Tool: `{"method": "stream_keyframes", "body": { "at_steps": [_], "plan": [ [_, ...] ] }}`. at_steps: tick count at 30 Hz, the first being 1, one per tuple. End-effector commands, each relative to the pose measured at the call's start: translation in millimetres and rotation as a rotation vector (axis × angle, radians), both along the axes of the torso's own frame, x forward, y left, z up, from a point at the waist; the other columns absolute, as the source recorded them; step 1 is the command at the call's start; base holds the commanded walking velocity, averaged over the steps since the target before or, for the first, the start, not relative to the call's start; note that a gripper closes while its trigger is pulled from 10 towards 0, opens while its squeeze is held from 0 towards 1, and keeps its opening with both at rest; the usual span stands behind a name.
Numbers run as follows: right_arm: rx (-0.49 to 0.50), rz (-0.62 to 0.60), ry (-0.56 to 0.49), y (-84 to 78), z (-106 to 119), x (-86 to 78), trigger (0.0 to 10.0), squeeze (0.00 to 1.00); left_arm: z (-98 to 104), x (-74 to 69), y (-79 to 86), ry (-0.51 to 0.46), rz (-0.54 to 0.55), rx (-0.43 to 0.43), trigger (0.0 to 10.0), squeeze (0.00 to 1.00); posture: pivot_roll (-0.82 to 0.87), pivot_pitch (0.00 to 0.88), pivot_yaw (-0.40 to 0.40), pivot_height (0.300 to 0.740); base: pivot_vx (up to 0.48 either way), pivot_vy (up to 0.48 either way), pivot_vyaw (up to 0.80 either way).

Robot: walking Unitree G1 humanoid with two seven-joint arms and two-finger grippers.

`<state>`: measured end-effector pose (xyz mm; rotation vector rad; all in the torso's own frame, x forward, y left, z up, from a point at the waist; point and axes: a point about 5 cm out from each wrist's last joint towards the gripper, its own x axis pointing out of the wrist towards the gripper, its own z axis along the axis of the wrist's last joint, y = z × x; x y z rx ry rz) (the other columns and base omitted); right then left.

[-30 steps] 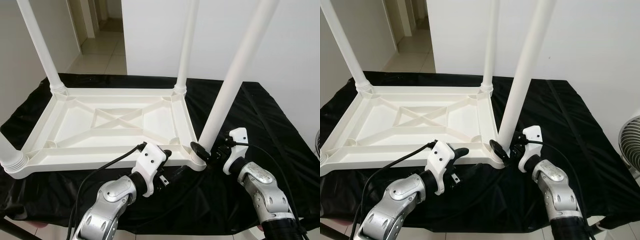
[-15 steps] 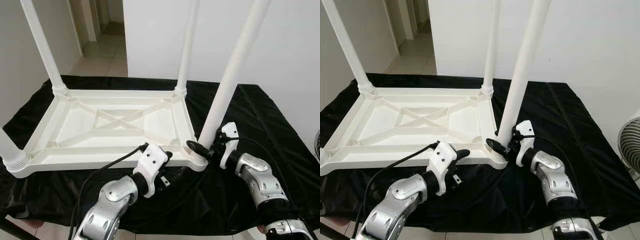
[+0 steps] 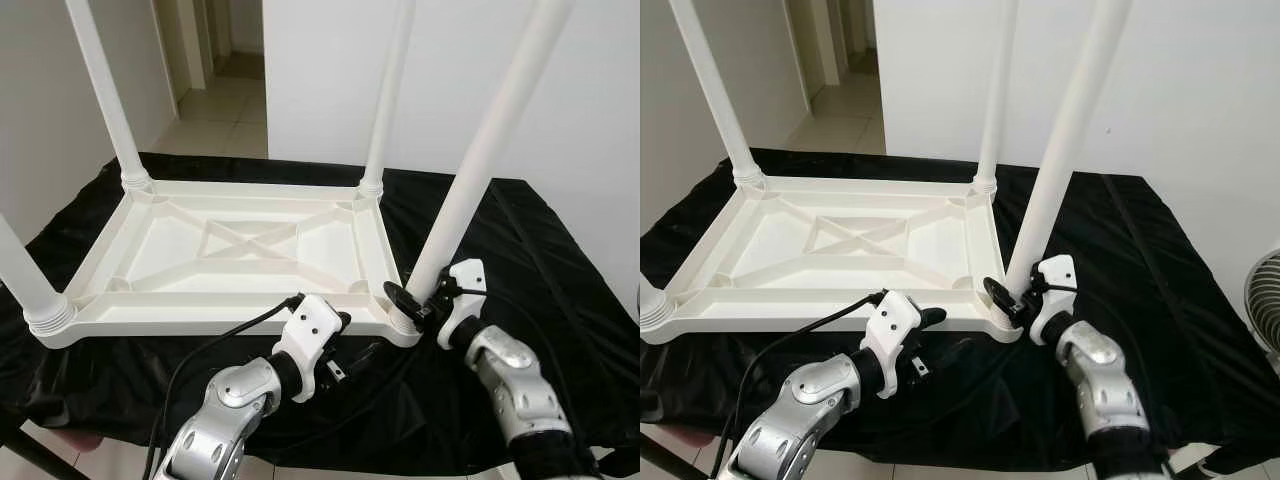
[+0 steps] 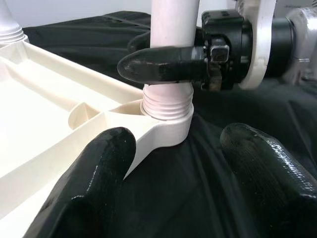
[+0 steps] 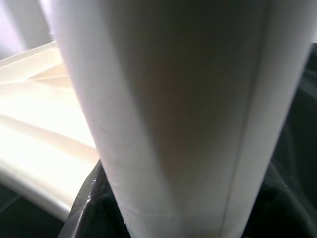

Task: Building children table

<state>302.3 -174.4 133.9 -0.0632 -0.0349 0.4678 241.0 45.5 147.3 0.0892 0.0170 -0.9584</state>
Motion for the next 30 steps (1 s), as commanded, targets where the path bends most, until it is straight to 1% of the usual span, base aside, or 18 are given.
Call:
{"method": "stream_keyframes", "body": {
  "at_steps": [1,3,4,5,6,7,9,10,11,15,18,19,20,21,23,24,26,30],
  "plan": [
    [-0.015,-0.063,0.073,-4.6,-14,-4.9,0.0,0.0,-1,1.2,-0.4,-0.006,0.031,0.005,10.0,0.0,-0.05,0.0,-0.026,0.74,0.0,0.0,0.0],
    [-0.007,-0.095,0.072,-3.1,-15,-6.1,0.0,0.0,-1,1.2,-0.6,-0.008,0.031,0.005,10.0,0.0,-0.05,0.0,-0.026,0.74,0.0,0.0,0.0],
    [0.013,-0.178,0.093,-0.8,-17,-7.3,0.0,0.0,-1,1.4,-0.9,-0.009,0.031,0.004,10.0,0.0,-0.05,0.0,-0.023,0.74,0.0,0.0,0.0],
    [0.013,-0.178,0.093,-0.8,-17,-7.3,0.0,0.0,-1,1.4,-0.9,-0.009,0.031,0.004,10.0,0.0,-0.05,0.0,-0.023,0.74,0.0,0.0,0.0],
    [0.035,-0.263,0.125,2.3,-20,-9.1,0.0,0.0,0,1.5,-1.0,-0.01,0.031,0.002,10.0,0.0,-0.05,0.0,-0.021,0.74,0.0,0.0,0.0],
    [0.035,-0.263,0.125,2.3,-20,-9.1,0.0,0.0,0,1.5,-1.0,-0.01,0.031,0.002,10.0,0.0,-0.05,0.0,-0.021,0.74,0.0,0.0,0.0],
    [0.042,-0.457,0.156,11.0,-24,-14.9,0.0,0.0,1,1.6,-1.4,-0.001,0.04,-0.014,10.0,0.0,-0.05,0.0,-0.02,0.74,0.0,0.0,0.0],
    [0.042,-0.457,0.156,11.0,-24,-14.9,0.0,0.0,1,1.6,-1.4,-0.001,0.04,-0.014,10.0,0.0,-0.05,0.0,-0.02,0.74,0.0,0.0,0.0],
    [0.038,-0.549,0.169,11.5,-26,-17.6,0.0,0.0,1,1.3,-2.0,0.0,0.041,-0.018,10.0,0.0,-0.05,0.0,-0.02,0.74,0.0,0.0,0.0],
    [0.052,-0.65,0.197,14.6,-30,-21.9,0.0,0.0,2,0.7,-2.4,0.0,0.043,-0.021,10.0,0.0,-0.04,0.0,-0.022,0.74,0.0,0.0,0.0],
    [0.054,-0.628,0.19,25.2,-29,-23.8,0.0,0.0,3,0.9,-1.6,0.0,0.049,-0.026,10.0,0.0,-0.04,0.0,-0.022,0.74,0.0,0.0,0.0],
    [0.082,-0.598,0.168,28.2,-24,-22.5,4.9,0.0,4,1.5,-1.1,0.0,0.052,-0.027,10.0,0.0,-0.04,0.0,-0.02,0.74,0.0,0.0,0.0],
    [0.094,-0.566,0.137,29.5,-19,-20.6,4.9,0.0,4,1.6,-0.7,0.0,0.053,-0.028,10.0,0.0,-0.04,0.0,-0.02,0.74,0.0,0.0,0.0],
    [0.106,-0.522,0.102,30.6,-14,-18.4,10.0,0.0,5,2.1,-0.6,-0.001,0.054,-0.027,10.0,0.0,-0.04,0.0,-0.018,0.74,0.0,0.0,0.0],
    [0.106,-0.522,0.102,30.6,-14,-18.4,10.0,0.0,5,2.1,-0.6,-0.001,0.054,-0.027,10.0,0.0,-0.04,0.0,-0.018,0.74,0.0,0.0,0.0],
    [0.111,-0.498,0.085,31.9,-10,-17.5,10.0,1.0,5,2.4,-0.6,-0.001,0.054,-0.027,10.0,0.0,-0.04,0.0,-0.018,0.74,0.0,0.0,0.0],
    [0.121,-0.481,0.073,29.0,-8,-16.4,10.0,1.0,5,2.8,-0.7,-0.002,0.054,-0.028,10.0,0.0,-0.04,0.0,-0.017,0.74,0.0,0.0,0.0],
    [0.114,-0.443,0.012,8.9,5,-11.0,10.0,1.0,7,3.3,-1.6,-0.006,0.054,-0.032,10.0,0.0,-0.04,0.0,-0.015,0.74,0.0,0.0,0.0]
  ]
}}
